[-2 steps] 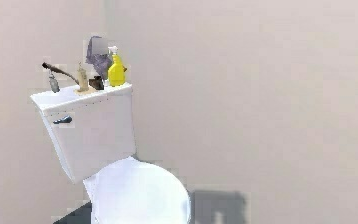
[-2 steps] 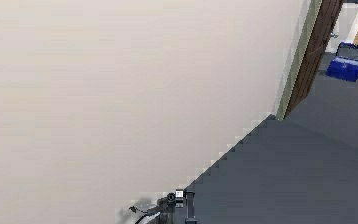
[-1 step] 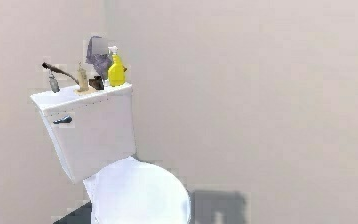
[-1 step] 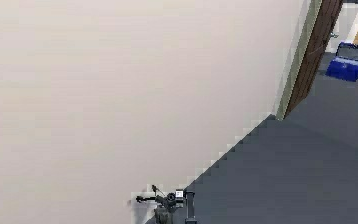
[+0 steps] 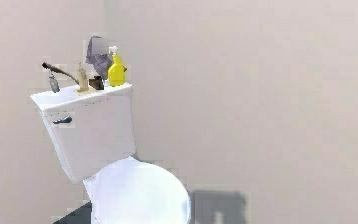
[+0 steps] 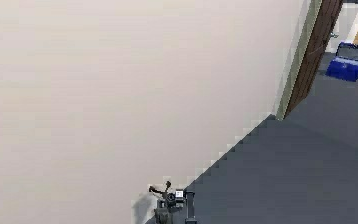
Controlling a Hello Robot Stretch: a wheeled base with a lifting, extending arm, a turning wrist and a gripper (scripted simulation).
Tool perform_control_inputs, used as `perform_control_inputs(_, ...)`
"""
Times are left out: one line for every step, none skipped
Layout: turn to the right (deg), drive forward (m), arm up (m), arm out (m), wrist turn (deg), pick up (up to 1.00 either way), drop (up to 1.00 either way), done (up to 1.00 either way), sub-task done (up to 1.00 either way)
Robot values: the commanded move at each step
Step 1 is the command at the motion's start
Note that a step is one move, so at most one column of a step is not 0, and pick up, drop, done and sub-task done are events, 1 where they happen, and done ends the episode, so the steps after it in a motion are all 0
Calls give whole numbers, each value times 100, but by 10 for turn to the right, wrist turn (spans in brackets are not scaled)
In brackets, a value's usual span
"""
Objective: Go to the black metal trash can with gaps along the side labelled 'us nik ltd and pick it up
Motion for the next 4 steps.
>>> perform_control_inputs(0, 0, -30, 0, 0, 0, 0, 0, 0)
perform_control_inputs(0, 0, 0, 0, 0, 100, 0, 0, 0)
perform_control_inputs(0, 0, 10, 0, 0, 0, 0, 0, 0)
perform_control_inputs(0, 0, 0, 0, 0, 0, 0, 100, 0)
